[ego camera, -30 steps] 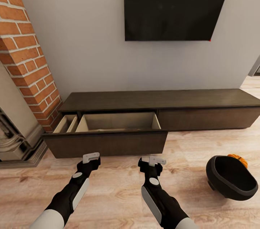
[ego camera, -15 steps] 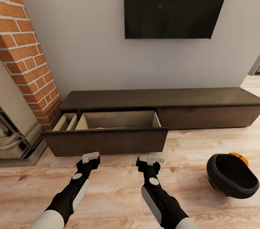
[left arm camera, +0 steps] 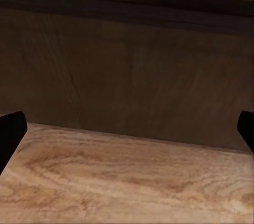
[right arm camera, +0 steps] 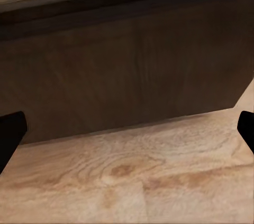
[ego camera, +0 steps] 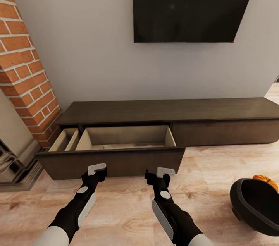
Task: Place each of the two pumpkins and all three candles from the living room inside a cabinet in the living room (use any cabinet), then make sure every cabinet is closed, and position the cauldron so it is next to a table in the living room.
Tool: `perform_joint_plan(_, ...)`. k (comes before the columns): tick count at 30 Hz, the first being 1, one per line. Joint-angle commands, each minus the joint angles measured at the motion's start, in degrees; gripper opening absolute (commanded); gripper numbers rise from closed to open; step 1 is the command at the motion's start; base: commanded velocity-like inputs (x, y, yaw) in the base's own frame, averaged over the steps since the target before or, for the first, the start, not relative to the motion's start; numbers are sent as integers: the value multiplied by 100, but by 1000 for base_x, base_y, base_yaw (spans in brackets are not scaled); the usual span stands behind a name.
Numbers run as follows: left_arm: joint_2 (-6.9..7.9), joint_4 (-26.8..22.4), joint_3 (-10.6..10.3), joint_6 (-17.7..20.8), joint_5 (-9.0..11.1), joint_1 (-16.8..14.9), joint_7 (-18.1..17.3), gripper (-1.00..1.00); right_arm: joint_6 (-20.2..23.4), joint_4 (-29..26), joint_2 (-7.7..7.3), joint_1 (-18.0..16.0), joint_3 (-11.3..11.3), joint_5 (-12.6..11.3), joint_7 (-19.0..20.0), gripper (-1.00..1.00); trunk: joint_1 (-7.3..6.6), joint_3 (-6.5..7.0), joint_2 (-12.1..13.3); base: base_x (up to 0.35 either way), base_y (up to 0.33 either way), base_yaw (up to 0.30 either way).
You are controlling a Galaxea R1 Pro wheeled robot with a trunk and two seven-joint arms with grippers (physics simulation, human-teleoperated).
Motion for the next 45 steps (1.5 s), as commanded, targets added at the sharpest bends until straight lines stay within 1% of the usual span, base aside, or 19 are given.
perform_joint_plan(1, 5, -6, -29, 3, 48, -2, 41, 100, 17, -4, 0, -4, 10, -34, 1, 100, 1, -5, -2, 131, 0, 0)
perform_joint_plan(8, 12, 2, -30, 0, 48, -2, 39, 100, 49, 0, 0, -4, -3, -53, 243, 100, 1, -5, -2, 30, 0, 0)
perform_joint_plan(33, 15, 73, -29, -10, 39, -1, 44, 100, 42, 83, 0, -4, -28, -50, 277, 100, 547, -455, -998, 0, 0, 0)
perform_joint_plan(41, 14, 73, -30, -32, 39, 4, 45, 100, 42, 84, 0, -4, -28, -50, 277, 100, 547, -455, -998, 4, 0, 0)
perform_joint_plan(45, 21, 81, -29, -237, 52, 6, 45, 100, 42, 84, 0, -4, -28, -43, 277, 100, 547, -455, -998, 215, 62, 0)
